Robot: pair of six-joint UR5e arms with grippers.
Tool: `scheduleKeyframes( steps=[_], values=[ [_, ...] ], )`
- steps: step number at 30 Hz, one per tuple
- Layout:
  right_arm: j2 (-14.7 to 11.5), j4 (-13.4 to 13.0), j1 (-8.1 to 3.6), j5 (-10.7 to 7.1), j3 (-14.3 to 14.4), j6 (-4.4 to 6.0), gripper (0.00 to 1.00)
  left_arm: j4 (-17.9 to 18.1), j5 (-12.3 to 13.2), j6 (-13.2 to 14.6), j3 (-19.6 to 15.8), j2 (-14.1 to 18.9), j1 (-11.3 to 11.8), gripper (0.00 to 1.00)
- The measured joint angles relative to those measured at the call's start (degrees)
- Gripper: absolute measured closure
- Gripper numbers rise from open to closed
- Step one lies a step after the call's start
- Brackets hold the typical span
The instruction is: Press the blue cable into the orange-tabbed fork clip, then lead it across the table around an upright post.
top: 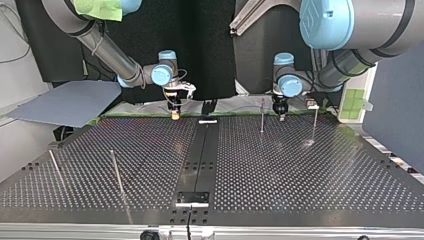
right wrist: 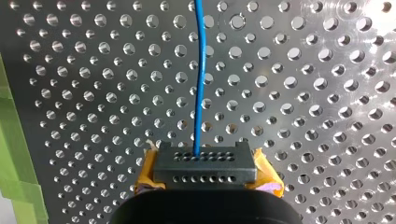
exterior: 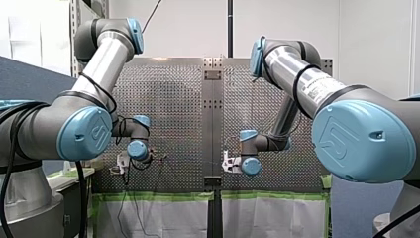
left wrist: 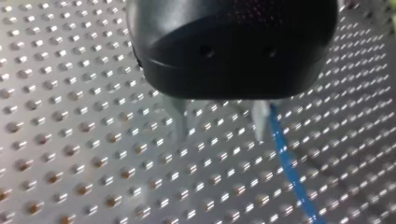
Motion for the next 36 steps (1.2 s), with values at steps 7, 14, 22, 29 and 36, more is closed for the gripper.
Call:
scheduleKeyframes(
  steps=[7,14,22,29,36],
  values=[
    [0.0,0.1,0.0,0.0,0.0,0.04,1.0,-0.8,3.5,0.2,-2.3,0.0,0.0,0.0],
    [0.0,0.0,0.0,0.01,0.0,0.19,1.0,-0.2,5.2,1.0,-6.1,0.1,-0.1,0.0],
    [0.0,0.1,0.0,-0.15,0.0,0.27,1.0,1.9,6.5,2.0,-10.4,2.1,0.2,0.0],
    [0.0,0.2,0.1,-0.24,0.0,0.39,1.0,5.6,8.7,-1.0,-14.2,5.8,-0.5,0.0],
    [0.0,0.5,0.15,-0.42,0.0,0.44,1.0,9.2,11.2,-4.5,-17.6,9.4,-1.6,0.0]
  ],
)
